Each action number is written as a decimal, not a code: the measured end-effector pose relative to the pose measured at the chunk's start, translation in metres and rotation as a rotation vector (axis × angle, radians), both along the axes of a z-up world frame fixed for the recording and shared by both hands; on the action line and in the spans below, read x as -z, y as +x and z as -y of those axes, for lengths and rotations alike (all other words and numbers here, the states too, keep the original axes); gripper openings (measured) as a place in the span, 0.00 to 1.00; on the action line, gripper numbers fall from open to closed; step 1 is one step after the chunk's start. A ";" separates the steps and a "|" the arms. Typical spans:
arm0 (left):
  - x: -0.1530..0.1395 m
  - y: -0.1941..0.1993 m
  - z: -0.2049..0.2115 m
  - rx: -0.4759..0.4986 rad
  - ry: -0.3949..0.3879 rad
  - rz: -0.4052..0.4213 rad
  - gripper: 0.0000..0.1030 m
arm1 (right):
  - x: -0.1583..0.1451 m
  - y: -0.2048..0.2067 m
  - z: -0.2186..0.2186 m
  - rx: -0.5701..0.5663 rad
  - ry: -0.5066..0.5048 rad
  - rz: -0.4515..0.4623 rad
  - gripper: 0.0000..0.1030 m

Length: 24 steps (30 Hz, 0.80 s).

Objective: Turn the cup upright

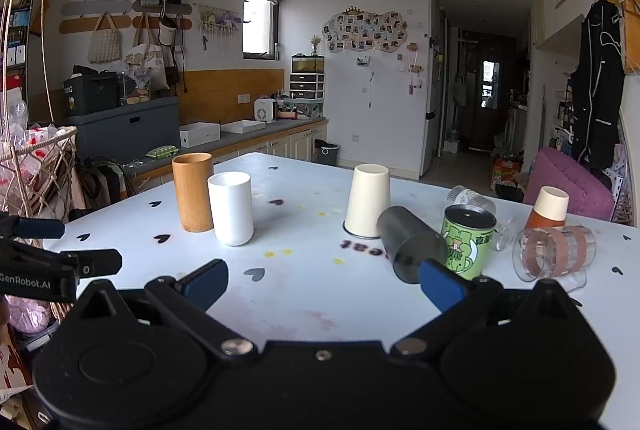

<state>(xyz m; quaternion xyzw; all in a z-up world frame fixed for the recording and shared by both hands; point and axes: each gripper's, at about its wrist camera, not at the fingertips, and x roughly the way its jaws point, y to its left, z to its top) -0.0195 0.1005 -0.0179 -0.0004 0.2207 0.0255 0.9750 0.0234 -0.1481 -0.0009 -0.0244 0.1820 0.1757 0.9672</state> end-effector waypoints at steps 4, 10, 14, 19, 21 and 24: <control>0.000 0.000 0.000 0.000 0.000 0.000 1.00 | 0.002 0.002 0.005 0.005 0.003 0.000 1.00; 0.000 0.000 0.000 0.001 0.000 0.002 1.00 | 0.004 0.005 0.010 0.008 0.000 0.001 1.00; 0.000 0.000 0.001 0.002 0.000 0.002 1.00 | 0.004 0.005 0.008 0.008 -0.001 0.000 1.00; -0.001 0.000 0.001 0.002 0.001 0.003 1.00 | 0.004 0.005 0.008 0.008 -0.002 0.001 1.00; -0.001 0.000 0.001 0.002 0.001 0.003 1.00 | 0.004 0.005 0.008 0.008 -0.002 0.000 1.00; -0.001 0.000 0.001 0.002 0.001 0.003 1.00 | 0.003 0.005 0.008 0.008 -0.002 0.001 1.00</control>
